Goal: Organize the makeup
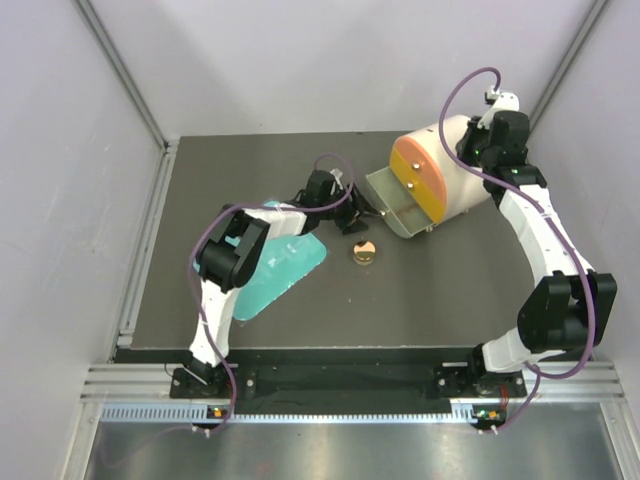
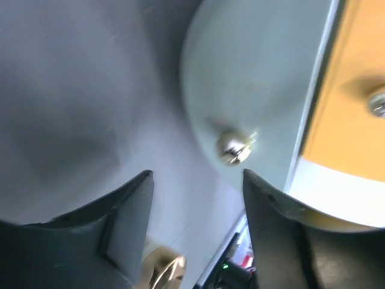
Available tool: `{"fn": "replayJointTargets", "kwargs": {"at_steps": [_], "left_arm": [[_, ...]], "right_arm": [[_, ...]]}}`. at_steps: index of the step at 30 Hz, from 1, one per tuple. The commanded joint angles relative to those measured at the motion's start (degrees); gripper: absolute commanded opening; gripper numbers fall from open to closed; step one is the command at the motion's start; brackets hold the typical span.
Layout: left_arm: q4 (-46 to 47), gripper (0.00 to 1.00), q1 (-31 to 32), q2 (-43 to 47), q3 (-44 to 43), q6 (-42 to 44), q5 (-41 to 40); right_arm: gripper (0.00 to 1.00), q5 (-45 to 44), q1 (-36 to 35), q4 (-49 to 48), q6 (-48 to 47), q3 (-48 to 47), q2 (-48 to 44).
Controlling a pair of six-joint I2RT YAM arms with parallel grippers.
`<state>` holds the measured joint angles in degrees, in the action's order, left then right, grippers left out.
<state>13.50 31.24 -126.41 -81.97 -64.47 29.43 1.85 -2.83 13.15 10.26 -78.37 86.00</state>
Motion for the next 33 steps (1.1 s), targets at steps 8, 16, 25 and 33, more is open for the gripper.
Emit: {"fn": "replayJointTargets", "kwargs": {"at_steps": [8, 16, 25, 33], "left_arm": [[-12.25, 0.77, -0.31, 14.34, 1.65, 14.44, -3.59], [-39.99, 0.78, 3.73, 14.7, -10.56, 35.88, -14.72], [-53.04, 0.79, 12.69, 11.45, -16.46, 48.64, -28.19], [-54.9, 0.82, 16.3, 9.43, -16.64, 48.47, -33.29]], "right_arm": [[0.12, 1.58, 0.37, 3.38, 0.72, 2.87, 0.05], [0.11, 2.2, 0.28, 2.85, 1.25, 4.28, -0.48], [0.12, 2.46, 0.28, 2.59, 1.6, 5.51, -1.09], [0.12, 2.81, 0.28, 2.67, 1.69, 5.59, -1.36]]}}
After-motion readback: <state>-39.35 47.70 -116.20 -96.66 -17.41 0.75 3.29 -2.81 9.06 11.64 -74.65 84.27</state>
